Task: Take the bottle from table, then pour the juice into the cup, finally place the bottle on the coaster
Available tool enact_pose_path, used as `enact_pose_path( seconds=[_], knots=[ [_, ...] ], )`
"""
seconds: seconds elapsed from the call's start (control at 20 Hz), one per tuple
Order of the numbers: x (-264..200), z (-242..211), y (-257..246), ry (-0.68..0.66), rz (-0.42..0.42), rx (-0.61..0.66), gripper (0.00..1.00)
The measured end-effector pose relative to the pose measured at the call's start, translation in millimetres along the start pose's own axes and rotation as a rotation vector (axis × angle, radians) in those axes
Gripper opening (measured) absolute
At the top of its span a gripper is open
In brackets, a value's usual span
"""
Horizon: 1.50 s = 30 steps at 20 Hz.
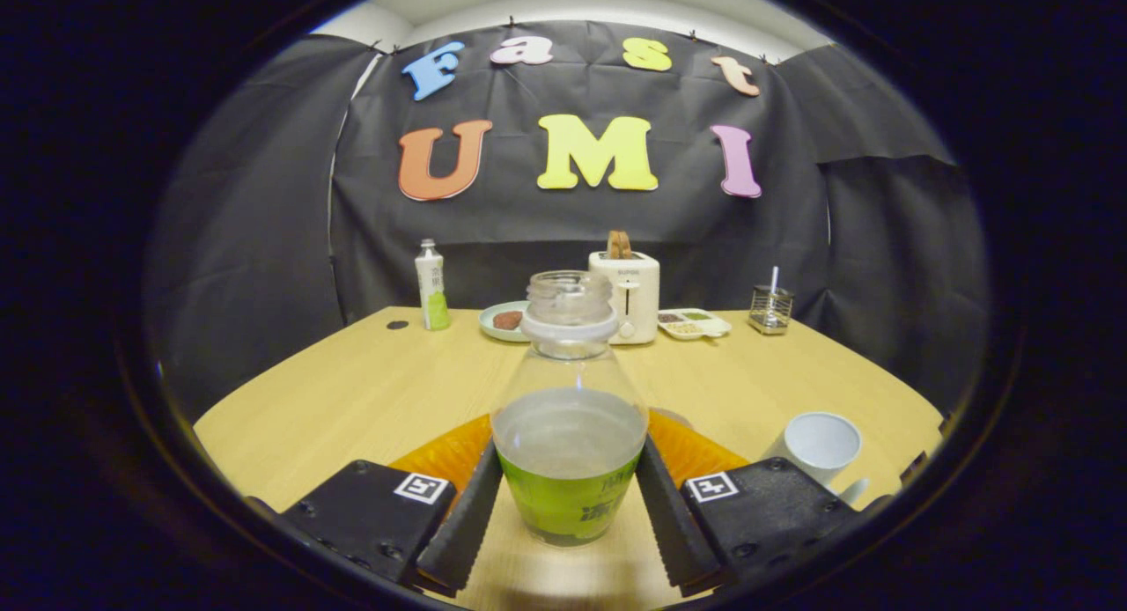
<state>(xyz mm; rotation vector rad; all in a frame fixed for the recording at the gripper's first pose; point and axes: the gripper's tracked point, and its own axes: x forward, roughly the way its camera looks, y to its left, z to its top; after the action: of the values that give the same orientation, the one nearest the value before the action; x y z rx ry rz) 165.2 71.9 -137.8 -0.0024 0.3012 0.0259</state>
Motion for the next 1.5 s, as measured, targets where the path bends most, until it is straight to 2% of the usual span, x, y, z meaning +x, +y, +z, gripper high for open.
enact_pose_path(
  seconds=[0.35,0.4,0.55,0.7,1.0,1.2,1.4,1.5],
  knots=[
    [-11.6,-0.9,-6.7,0.033,0.009,0.035,0.82],
    [-15.9,1.5,-2.1,0.028,0.031,0.047,0.82],
    [-22.4,13.2,15.7,-0.009,0.146,0.16,0.82],
    [-26.2,17.7,18.3,-0.029,0.202,0.255,0.82],
    [-35.2,18.2,-2.7,-0.077,0.224,0.477,0.82],
    [-41.6,18.0,-8.9,-0.095,0.276,0.628,0.81],
    [-45.0,13.9,-11.9,-0.056,0.278,0.752,0.81],
    [-47.4,15.3,-12.4,-0.035,0.287,0.772,0.81]
  ],
)
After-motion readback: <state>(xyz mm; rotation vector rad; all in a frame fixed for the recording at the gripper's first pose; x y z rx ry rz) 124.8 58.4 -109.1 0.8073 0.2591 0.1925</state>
